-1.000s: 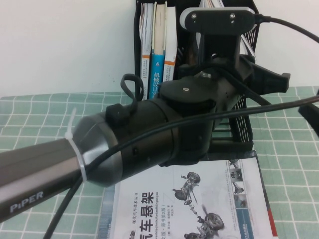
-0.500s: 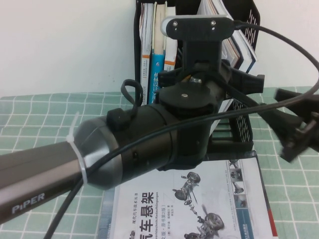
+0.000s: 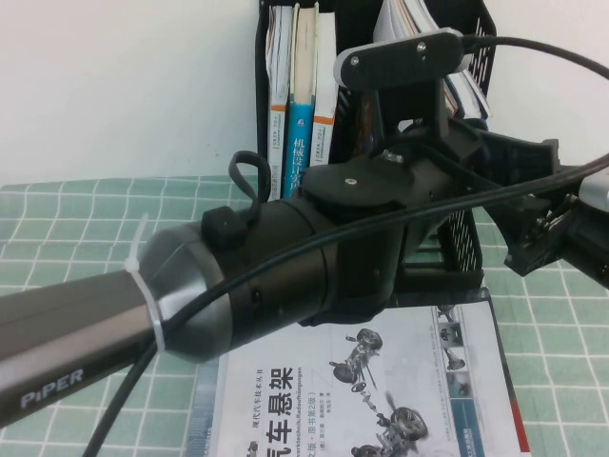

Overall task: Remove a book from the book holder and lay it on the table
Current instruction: Hold the bookshelf

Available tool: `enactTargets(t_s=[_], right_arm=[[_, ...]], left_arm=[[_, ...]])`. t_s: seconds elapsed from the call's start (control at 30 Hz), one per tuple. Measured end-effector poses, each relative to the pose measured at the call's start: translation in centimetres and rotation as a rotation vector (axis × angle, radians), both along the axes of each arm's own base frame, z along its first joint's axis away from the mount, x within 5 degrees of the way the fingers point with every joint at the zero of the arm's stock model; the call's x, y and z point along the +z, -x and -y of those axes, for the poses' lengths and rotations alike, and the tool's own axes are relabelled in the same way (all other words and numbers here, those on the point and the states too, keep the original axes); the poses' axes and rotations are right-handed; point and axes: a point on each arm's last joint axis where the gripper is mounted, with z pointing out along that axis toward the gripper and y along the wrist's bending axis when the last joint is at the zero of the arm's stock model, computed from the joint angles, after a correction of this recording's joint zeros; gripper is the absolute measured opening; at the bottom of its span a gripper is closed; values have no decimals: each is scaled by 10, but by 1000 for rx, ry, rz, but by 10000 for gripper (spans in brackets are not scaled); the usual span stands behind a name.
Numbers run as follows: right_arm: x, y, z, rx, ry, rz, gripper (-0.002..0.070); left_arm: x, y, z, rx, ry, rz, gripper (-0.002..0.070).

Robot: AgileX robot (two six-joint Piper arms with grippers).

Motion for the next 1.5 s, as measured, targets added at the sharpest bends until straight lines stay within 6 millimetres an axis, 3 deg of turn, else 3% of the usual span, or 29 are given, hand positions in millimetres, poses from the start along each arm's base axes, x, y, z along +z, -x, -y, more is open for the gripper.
enactTargets(t_s=[0.13,0.33,0.6,1.03,1.5], right_arm=[[0,0,0,3,0,-1,418],[8,-8,-2,7,-5,35,418],[12,-11,-4,27,1,51,418],[-16,-19,-14,73,26,-27,418],[-16,-20,-17,19,49,-8,418]], left_arm=[[-3,-2,0,26,29,-28,-1],[-19,-23,-5,29,81,-103,-1],[-22,-45,-26,119,135,-139,-1],[-21,-43,-21,46,169,-160,-1],[-21,-28,-5,-45,206,-194,-3]])
